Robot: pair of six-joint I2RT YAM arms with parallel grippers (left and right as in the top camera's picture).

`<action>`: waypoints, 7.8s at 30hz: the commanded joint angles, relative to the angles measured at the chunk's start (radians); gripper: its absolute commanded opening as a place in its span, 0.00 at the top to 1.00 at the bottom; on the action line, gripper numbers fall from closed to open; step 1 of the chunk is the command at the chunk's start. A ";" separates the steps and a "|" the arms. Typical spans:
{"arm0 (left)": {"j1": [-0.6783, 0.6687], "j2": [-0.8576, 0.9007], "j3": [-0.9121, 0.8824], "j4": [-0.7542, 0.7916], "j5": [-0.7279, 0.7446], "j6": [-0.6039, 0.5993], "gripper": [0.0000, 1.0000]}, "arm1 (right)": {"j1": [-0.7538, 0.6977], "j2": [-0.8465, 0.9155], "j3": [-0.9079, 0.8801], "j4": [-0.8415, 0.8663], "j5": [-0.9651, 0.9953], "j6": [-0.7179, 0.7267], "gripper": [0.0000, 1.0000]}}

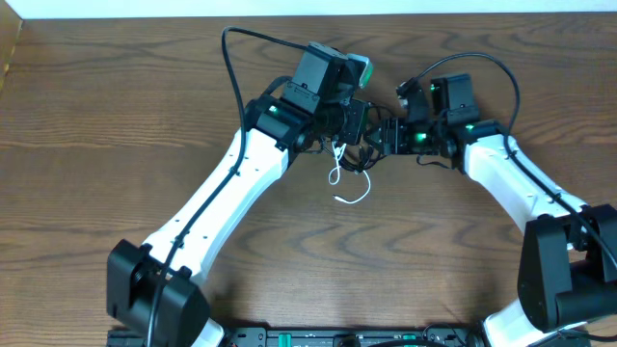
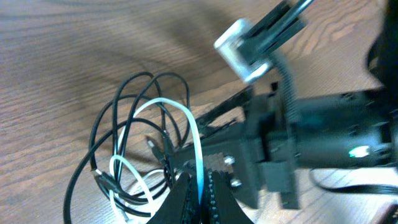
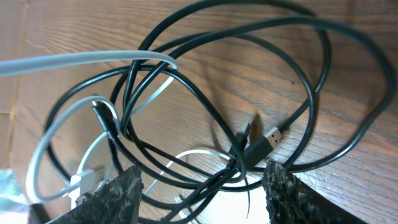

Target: Untangle cables

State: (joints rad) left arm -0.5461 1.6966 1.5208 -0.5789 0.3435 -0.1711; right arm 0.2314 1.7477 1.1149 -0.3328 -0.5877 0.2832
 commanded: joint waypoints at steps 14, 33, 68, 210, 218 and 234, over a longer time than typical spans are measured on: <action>0.006 -0.287 0.010 0.069 0.051 -0.261 0.93 | 0.032 0.022 -0.004 0.054 0.177 0.166 0.38; 0.100 -0.322 0.010 0.423 0.443 -0.446 0.92 | 0.039 0.022 -0.011 0.058 0.234 0.177 0.45; 0.400 -0.328 0.010 0.858 0.380 -0.742 0.93 | 0.036 0.153 -0.019 0.069 0.245 0.211 0.49; 0.307 0.402 -0.031 -0.132 -0.120 0.675 0.64 | 0.101 0.235 -0.002 0.210 0.114 0.209 0.24; 0.307 0.402 -0.045 -0.093 -0.119 0.671 0.61 | 0.101 0.235 -0.002 0.210 0.114 0.209 0.23; 0.306 0.438 -0.046 -0.066 -0.115 0.668 0.62 | 0.101 0.235 -0.002 0.210 0.114 0.209 0.23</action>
State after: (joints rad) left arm -0.2432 2.0903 1.4841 -0.6456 0.2302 0.4984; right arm 0.3325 1.9709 1.1107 -0.1146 -0.4938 0.4931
